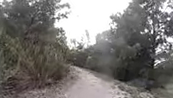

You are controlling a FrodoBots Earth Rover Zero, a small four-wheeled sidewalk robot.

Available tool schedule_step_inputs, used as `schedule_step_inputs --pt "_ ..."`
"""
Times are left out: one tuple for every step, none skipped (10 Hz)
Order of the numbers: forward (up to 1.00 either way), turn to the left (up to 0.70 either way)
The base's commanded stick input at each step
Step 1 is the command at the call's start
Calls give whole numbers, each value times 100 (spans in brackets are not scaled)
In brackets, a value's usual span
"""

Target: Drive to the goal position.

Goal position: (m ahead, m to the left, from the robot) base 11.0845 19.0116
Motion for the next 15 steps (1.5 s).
schedule_step_inputs --pt "85 0" --pt "85 0" --pt "85 0" --pt "85 0" --pt "85 0" --pt "85 0" --pt "85 0" --pt "70 0" --pt "70 0" --pt "70 0" --pt "70 0" --pt "70 0" --pt "70 0" --pt "70 0" --pt "70 0"
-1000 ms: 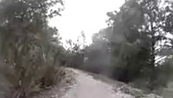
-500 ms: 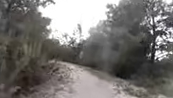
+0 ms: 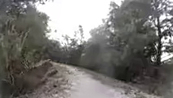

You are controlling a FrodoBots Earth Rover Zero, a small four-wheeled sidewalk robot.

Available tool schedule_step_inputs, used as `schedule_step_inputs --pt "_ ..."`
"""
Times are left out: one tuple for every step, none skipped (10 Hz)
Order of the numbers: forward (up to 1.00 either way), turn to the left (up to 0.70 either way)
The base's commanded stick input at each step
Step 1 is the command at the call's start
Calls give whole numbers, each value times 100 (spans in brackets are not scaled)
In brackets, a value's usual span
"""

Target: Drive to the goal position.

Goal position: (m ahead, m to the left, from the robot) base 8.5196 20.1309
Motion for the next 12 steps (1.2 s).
schedule_step_inputs --pt "70 -24" --pt "70 -10" --pt "70 0" --pt "70 0" --pt "70 0" --pt "70 0" --pt "70 0" --pt "70 0" --pt "70 0" --pt "70 0" --pt "70 0" --pt "70 0"
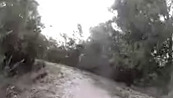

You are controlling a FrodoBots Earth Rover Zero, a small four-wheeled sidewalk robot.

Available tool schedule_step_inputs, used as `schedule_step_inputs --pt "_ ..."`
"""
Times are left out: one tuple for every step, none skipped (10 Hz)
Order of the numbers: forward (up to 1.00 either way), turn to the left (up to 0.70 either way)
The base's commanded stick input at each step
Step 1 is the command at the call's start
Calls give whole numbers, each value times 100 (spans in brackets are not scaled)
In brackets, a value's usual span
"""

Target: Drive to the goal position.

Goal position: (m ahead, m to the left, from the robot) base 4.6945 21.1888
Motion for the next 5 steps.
schedule_step_inputs --pt "70 0" --pt "70 0" --pt "70 0" --pt "70 0" --pt "70 0"
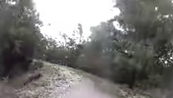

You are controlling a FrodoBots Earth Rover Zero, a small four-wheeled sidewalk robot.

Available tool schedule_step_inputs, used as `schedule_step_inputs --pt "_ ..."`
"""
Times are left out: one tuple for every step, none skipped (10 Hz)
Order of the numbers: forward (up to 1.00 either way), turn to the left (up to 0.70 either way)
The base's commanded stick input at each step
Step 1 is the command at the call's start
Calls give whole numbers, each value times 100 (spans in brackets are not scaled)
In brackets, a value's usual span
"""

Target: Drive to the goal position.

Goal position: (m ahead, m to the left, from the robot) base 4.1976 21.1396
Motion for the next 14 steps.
schedule_step_inputs --pt "70 0" --pt "70 0" --pt "70 0" --pt "70 0" --pt "70 0" --pt "70 0" --pt "70 0" --pt "70 0" --pt "70 0" --pt "70 0" --pt "70 0" --pt "70 0" --pt "70 0" --pt "70 0"
